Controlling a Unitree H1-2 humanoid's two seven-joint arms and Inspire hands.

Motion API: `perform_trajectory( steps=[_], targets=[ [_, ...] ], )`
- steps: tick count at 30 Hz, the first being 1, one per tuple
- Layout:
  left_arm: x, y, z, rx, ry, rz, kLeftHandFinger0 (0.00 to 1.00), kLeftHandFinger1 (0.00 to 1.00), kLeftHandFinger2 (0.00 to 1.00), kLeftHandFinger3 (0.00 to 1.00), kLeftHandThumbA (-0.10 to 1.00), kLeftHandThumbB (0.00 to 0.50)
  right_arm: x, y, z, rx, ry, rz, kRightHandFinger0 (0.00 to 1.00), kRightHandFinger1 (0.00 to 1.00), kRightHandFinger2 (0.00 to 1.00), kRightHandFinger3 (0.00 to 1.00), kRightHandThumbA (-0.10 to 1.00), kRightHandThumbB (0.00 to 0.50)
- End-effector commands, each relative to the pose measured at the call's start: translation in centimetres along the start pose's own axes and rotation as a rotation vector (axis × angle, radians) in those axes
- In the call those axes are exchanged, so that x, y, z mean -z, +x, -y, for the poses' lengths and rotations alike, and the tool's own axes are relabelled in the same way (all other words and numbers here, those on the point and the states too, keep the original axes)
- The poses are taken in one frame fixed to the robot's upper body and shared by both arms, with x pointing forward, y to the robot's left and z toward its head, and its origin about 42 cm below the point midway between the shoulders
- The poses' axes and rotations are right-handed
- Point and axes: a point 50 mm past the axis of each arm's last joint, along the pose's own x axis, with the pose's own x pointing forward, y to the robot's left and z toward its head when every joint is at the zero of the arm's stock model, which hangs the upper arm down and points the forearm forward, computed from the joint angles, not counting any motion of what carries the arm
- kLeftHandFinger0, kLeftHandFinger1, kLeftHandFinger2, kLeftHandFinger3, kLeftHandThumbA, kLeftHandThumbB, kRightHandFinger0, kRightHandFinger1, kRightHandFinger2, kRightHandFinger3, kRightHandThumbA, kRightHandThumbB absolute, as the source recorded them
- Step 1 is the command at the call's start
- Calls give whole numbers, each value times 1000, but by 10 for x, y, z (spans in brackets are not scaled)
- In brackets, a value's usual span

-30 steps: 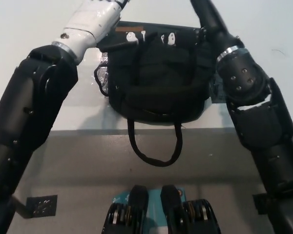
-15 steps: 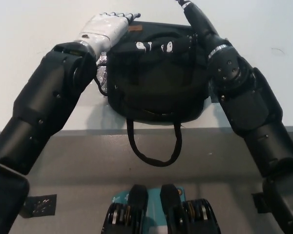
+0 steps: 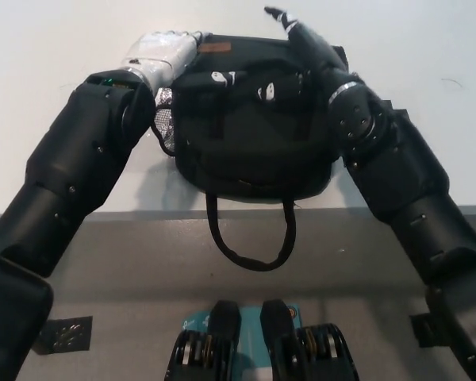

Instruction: A soft travel bag is kept infront of the robot in the middle of the desk and the robot uses both its hands to press it to reduce its size

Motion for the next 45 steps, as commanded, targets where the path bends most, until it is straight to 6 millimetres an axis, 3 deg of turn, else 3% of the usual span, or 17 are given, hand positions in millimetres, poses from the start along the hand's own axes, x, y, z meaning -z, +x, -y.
perform_trajectory(
  steps=[1,3,6,12,16,17,19,23,26,29,32,37,41,45],
  targets=[
    [0,5,-25,-95,8,-23,1000,1000,1000,1000,1000,357,-26,13,12,50,-53,64,1000,1000,1000,1000,1000,185],
    [3,6,-21,-88,8,-30,1000,1000,1000,1000,1000,359,-23,14,6,33,-37,57,1000,1000,1000,1000,1000,205],
    [5,6,-6,-68,20,-44,1000,1000,1000,1000,1000,244,-13,13,-8,19,-38,28,1000,1000,1000,1000,1000,195],
    [8,-4,37,-7,16,-52,1000,1000,1000,1000,1000,199,6,2,-44,-56,-53,-12,1000,1000,1000,1000,1000,190],
    [14,-9,67,20,0,-59,1000,1000,1000,1000,1000,209,18,-5,-63,-91,-41,-51,1000,1000,1000,1000,1000,196],
    [16,-14,86,46,-10,-66,1000,1000,1000,1000,1000,207,30,-11,-77,-111,-50,-71,1000,1000,1000,1000,1000,202],
    [18,-17,101,62,-11,-76,1000,1000,1000,1000,1000,205,38,-16,-86,-122,-53,-80,1000,1000,1000,1000,1000,202],
    [18,-24,137,98,31,-73,1000,1000,1000,1000,1000,270,58,-28,-103,-136,-25,-121,1000,1000,1000,1000,1000,212],
    [11,-38,179,152,56,-66,1000,1000,1000,1000,1000,306,77,-46,-132,-174,25,-167,1000,1000,1000,1000,1000,220],
    [5,-50,209,182,67,-56,1000,1000,1000,1000,1000,316,91,-63,-156,-194,32,-187,1000,1000,1000,1000,1000,215],
    [0,-55,222,194,79,-45,1000,1000,1000,1000,1000,276,101,-76,-172,-195,30,-209,1000,1000,1000,1000,1000,194],
    [3,-66,243,235,79,-63,1000,1000,1000,1000,1000,272,111,-102,-202,-149,30,-205,1000,1000,1000,1000,1000,128],
    [5,-75,260,237,57,-65,1000,1000,1000,1000,1000,231,121,-118,-215,-165,-35,-223,1000,1000,1000,1000,1000,133],
    [4,-79,267,250,59,-66,1000,1000,1000,1000,1000,264,127,-122,-217,-184,-52,-230,1000,1000,1000,1000,1000,130]
  ],
)
